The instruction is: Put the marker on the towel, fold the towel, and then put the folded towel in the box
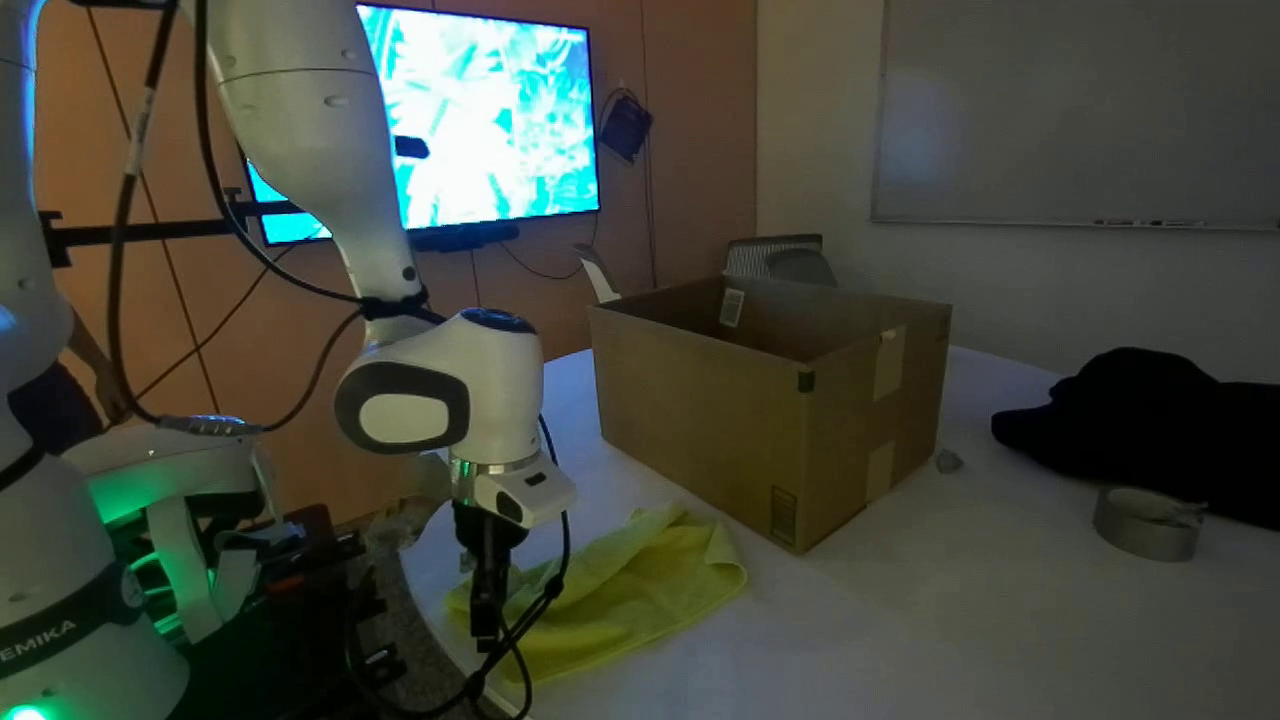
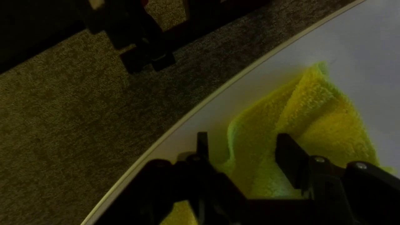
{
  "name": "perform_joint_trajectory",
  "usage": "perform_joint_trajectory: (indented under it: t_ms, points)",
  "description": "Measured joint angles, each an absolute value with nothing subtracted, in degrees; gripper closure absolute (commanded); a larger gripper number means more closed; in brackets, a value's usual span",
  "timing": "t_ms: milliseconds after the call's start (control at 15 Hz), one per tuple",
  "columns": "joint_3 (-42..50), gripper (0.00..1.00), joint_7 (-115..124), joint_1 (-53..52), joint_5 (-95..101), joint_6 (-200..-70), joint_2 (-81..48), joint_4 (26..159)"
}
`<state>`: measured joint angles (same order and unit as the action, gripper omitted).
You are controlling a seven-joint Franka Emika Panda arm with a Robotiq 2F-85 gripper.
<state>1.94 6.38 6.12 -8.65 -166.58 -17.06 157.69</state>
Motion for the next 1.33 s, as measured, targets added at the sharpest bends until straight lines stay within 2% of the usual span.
perform_joint_trajectory:
  t_ms: [267, 933, 1133, 1333]
  points:
    - [0.8, 0.99, 6.4, 6.1, -8.7, -166.6, -17.2, 157.5]
    - [2.7, 0.99, 6.9, 2.6, -5.8, -166.9, -16.3, 157.0]
    - [7.9, 0.99, 10.8, -2.4, 0.9, -167.8, -13.9, 157.0]
    - [17.1, 0.99, 19.2, -9.6, 13.8, -169.2, -9.9, 157.0]
